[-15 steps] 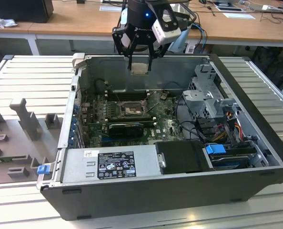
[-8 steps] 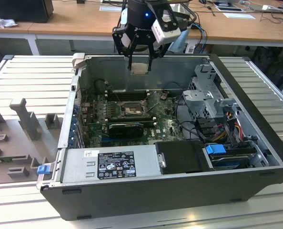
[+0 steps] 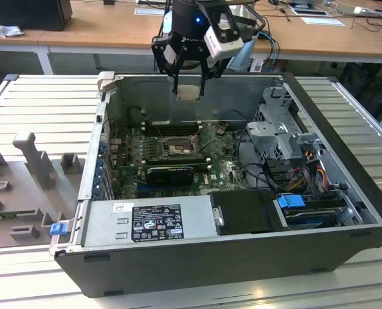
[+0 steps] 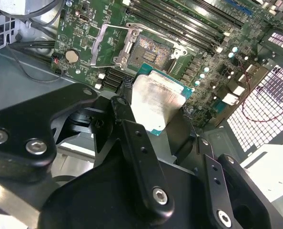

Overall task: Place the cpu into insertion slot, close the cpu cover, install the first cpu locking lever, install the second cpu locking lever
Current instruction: 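Place the cpu into insertion slot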

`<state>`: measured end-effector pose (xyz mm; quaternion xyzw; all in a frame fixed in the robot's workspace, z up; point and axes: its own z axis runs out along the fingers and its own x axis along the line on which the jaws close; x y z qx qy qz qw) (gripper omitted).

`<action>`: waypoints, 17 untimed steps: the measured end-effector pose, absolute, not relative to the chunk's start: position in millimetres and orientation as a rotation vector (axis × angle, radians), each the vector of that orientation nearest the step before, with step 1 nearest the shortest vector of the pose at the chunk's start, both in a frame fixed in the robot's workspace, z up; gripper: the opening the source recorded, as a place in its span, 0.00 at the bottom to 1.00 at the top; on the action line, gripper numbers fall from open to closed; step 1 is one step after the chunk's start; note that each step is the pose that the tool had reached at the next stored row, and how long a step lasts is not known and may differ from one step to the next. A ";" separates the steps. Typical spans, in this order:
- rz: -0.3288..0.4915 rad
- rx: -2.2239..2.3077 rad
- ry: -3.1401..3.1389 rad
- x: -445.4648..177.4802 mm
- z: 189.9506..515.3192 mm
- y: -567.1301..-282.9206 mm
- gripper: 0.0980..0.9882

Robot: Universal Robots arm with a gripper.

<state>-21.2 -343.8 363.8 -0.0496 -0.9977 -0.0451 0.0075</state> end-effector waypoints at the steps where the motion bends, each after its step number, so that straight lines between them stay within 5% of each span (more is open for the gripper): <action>1: -0.141 -0.158 -3.119 -21.2 363.8 -343.8 0.48; 17: -0.141 -0.192 -3.119 -21.2 363.8 -343.8 0.48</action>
